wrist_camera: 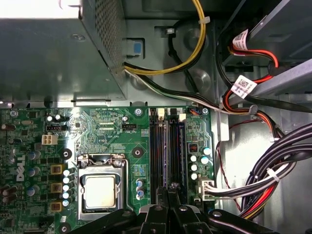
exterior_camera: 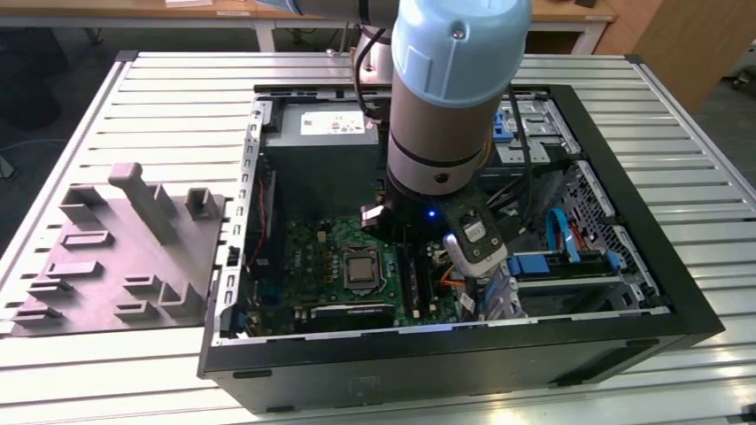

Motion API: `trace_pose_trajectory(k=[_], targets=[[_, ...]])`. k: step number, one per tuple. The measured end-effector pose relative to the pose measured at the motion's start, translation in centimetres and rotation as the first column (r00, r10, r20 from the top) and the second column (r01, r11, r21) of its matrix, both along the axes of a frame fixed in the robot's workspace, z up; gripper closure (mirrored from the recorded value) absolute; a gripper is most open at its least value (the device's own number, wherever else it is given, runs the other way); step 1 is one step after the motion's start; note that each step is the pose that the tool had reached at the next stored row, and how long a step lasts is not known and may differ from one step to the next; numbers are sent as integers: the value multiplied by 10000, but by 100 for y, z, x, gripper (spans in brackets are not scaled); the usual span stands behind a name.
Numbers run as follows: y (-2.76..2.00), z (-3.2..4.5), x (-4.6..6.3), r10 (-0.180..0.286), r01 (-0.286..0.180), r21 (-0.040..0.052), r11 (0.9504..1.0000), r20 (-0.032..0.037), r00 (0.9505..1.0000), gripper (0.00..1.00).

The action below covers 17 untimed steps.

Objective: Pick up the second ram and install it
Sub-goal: 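Insert the second ram into the second slot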

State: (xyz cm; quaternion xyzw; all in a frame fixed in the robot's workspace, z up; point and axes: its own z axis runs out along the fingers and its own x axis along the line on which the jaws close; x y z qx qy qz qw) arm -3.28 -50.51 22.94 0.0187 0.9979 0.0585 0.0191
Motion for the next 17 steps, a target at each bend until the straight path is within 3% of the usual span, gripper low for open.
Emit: trace_pose_trajectory(k=[17], targets=[[-1, -25, 0, 0, 0, -9, 10000, -1, 10000, 89]])
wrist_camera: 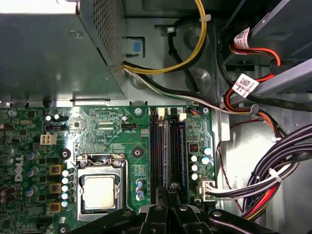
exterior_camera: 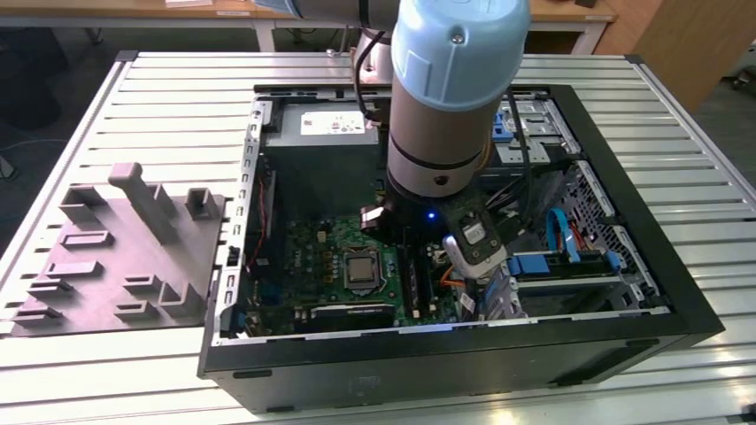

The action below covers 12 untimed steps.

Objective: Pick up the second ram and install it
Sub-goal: 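Insert the second ram into the second slot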

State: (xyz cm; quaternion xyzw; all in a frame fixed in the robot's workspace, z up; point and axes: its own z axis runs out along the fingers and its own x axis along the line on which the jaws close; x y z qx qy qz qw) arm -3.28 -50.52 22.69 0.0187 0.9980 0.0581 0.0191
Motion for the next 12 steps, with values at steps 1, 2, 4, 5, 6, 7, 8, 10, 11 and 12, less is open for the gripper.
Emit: trace_pose_trajectory(k=[1, 2, 4, 5, 6, 7, 8, 10, 11, 12], targets=[[0, 0, 0, 0, 0, -1, 10000, 0, 10000, 89], [0, 0, 0, 0, 0, -1, 10000, -1, 10000, 89], [0, -2, 0, 0, 0, 1, 10000, 0, 10000, 89], [0, -1, 0, 0, 0, 0, 10000, 1, 10000, 89], [0, 5, 0, 0, 0, 1, 10000, 1, 10000, 89], [0, 18, 0, 0, 0, 1, 10000, 1, 10000, 89], [0, 36, 0, -1, 1, 1, 10000, 1, 10000, 89], [0, 78, 0, 1, -1, -2, 10000, 1, 10000, 89], [1, 94, 0, 0, 0, -8, 10000, 0, 10000, 89], [3, 99, 0, 0, 0, -25, 10000, 2, 10000, 89]])
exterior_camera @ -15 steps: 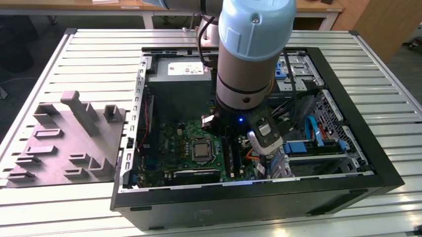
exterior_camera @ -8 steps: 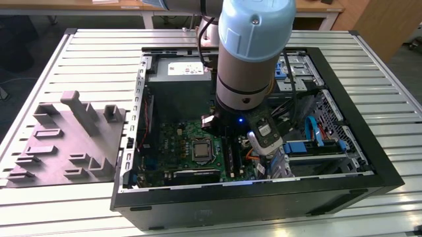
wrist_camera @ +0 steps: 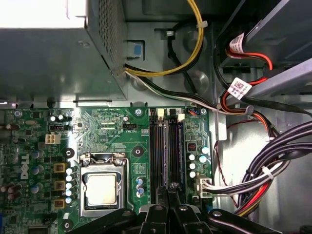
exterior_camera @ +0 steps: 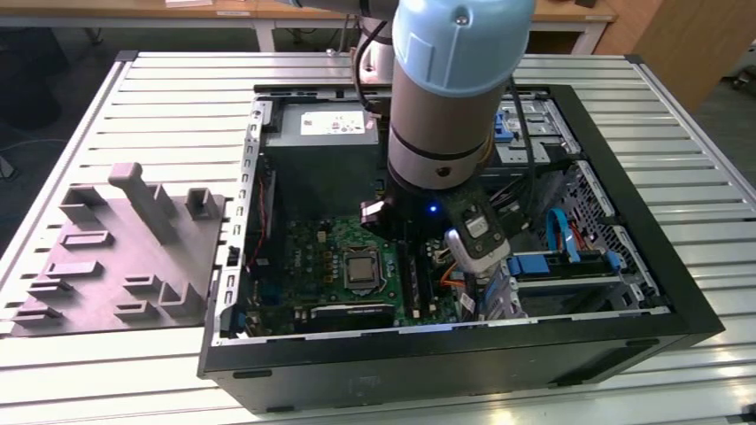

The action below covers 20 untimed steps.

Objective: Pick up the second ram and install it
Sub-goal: 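Insert the second ram into the second slot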

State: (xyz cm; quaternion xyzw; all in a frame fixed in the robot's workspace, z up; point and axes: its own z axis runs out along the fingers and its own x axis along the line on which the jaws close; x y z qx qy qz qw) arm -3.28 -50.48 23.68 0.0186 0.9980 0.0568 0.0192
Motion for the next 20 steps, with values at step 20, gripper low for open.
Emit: trace_pose_trajectory(k=[20], targets=[[112, -27, 0, -25, 22, -648, 9979, -37, 10000, 89]])
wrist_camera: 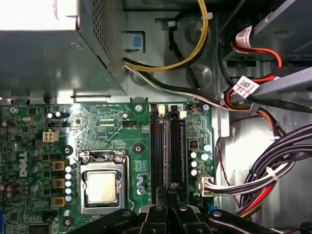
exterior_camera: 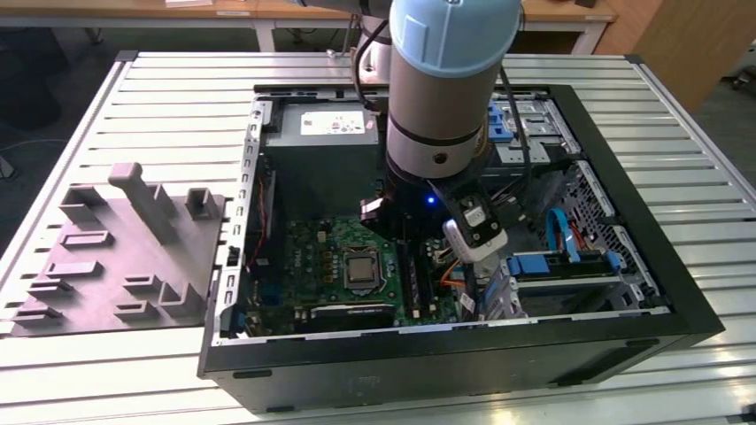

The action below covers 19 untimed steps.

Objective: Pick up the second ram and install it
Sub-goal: 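Insert the second ram into the second slot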

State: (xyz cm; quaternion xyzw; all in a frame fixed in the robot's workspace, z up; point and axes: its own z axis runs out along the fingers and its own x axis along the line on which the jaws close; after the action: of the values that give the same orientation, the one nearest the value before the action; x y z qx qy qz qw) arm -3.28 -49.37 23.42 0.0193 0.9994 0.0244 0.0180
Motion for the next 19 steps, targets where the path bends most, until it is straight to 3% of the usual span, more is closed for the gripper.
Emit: trace_pose_trajectory(k=[19], targets=[[21, -41, -2, 0, 0, 3, 10000, 1, 10000, 89]])
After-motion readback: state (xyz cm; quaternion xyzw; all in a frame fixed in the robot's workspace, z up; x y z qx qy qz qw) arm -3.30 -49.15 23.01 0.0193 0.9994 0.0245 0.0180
